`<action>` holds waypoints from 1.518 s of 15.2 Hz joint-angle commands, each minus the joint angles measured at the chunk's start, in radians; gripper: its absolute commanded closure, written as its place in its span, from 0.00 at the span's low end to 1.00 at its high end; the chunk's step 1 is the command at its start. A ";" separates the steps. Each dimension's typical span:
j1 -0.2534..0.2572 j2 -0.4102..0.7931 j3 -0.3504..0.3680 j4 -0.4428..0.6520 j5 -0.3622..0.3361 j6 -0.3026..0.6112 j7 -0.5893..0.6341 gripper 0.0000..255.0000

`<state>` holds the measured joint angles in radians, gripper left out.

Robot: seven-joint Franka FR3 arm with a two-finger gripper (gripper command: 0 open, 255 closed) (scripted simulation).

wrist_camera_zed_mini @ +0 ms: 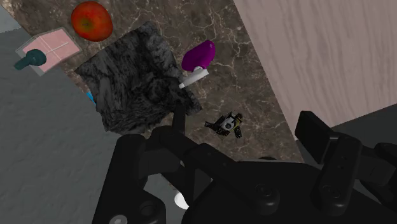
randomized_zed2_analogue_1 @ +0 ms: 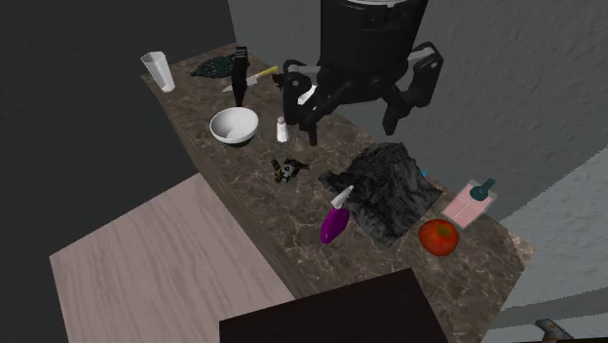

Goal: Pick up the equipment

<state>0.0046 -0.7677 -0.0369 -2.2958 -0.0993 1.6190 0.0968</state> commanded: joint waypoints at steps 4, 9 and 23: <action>-0.002 0.035 0.014 -0.068 0.007 0.109 0.043 0.00; -0.007 0.128 0.038 -0.152 0.013 0.295 0.115 0.00; -0.039 0.578 0.106 -0.175 -0.030 0.792 0.340 0.00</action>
<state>-0.0295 -0.2401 0.0652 -2.4849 -0.1204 2.3712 0.4172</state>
